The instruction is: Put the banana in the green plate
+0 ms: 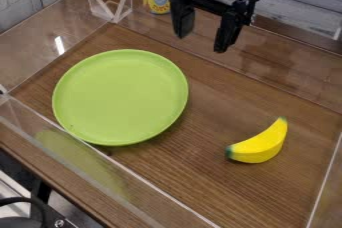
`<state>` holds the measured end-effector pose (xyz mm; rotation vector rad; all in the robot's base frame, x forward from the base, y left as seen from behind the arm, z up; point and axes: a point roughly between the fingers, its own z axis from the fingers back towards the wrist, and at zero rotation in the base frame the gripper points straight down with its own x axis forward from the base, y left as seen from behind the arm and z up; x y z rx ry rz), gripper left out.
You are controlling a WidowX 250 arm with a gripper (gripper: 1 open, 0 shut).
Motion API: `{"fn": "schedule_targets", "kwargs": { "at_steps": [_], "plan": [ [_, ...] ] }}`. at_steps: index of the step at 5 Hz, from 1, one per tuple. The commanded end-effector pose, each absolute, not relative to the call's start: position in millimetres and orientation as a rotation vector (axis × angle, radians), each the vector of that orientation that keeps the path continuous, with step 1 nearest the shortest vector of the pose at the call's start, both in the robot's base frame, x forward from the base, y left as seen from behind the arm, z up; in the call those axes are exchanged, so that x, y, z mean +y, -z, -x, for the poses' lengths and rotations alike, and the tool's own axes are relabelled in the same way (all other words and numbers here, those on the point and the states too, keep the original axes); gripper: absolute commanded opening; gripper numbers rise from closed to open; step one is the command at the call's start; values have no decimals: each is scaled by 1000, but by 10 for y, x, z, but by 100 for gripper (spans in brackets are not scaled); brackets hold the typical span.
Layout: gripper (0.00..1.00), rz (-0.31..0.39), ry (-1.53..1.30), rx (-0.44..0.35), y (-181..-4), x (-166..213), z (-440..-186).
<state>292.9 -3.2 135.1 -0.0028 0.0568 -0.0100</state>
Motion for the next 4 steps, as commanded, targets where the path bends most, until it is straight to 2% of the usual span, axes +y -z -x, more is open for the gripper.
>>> {"fn": "schedule_targets", "kwargs": {
  "at_steps": [1,2,4],
  "plan": [
    [100,17,72,111,-1178,-64,-2853],
    [100,29,277,130,-997,-270,-2716],
    [100,17,618,110,-848,-657,-2644]
  ]
}}
